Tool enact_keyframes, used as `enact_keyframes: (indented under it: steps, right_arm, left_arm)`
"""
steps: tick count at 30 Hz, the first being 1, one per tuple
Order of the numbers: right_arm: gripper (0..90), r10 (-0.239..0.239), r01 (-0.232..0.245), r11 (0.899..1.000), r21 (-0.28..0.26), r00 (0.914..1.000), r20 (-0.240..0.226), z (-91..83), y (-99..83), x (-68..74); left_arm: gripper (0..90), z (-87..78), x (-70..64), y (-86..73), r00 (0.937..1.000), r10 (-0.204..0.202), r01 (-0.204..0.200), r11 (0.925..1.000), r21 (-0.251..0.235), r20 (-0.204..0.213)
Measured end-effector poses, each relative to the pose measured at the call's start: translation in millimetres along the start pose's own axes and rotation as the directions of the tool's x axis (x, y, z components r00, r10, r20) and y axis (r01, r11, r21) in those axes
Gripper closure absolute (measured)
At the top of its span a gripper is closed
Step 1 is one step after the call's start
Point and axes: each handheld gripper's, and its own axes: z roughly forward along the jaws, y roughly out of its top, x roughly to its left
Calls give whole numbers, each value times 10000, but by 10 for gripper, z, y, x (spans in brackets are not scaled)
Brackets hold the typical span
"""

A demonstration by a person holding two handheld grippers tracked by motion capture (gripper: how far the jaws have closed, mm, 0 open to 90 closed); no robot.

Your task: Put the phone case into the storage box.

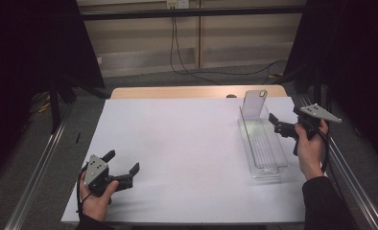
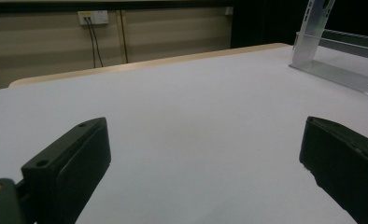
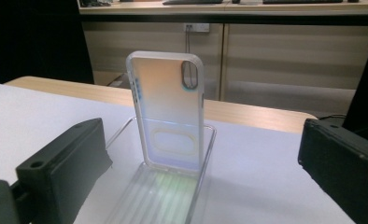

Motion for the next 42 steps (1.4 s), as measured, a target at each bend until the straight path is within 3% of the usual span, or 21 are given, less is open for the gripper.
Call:
enact_keyframes:
  steps: [4, 9, 14, 28, 35, 39, 42]
  right_arm:
    - [6, -183, 183, 9998, -106, 9998, 15, -71, -16, 37]
    - [6, -321, 319, 9988, -380, 9995, -39, -172, -22, 94]
    - [6, -418, 417, 9982, -424, 9991, -17, -259, -58, 122]
    - [6, -297, 296, 9973, -673, 9996, -13, -499, -137, 122]
    - [6, -424, 417, 9955, -847, 9991, -61, -629, -159, 208]
    - [7, -76, 71, 9969, -784, 10000, -63, -716, -159, 253]
    - [7, -153, 141, 9966, -811, 9998, -136, -789, -165, 287]
  left_arm:
    - [23, -16, 11, 8, 9991, -425, 425, 9990, -148, 45]
    - [25, -37, -17, 18, 9987, -507, 506, 9981, -348, -11]
    - [31, -47, -24, 2, 9992, -338, 333, 9992, -230, -224]
    - [35, -67, -15, -5, 9991, -340, 334, 9991, -249, -241]
    - [34, -72, -12, -3, 9993, -297, 291, 9992, -261, -246]
    - [34, -79, -7, -12, 9992, -315, 311, 9994, -168, -236]
    - [34, -96, 0, -30, 9993, -288, 286, 9995, -124, -227]
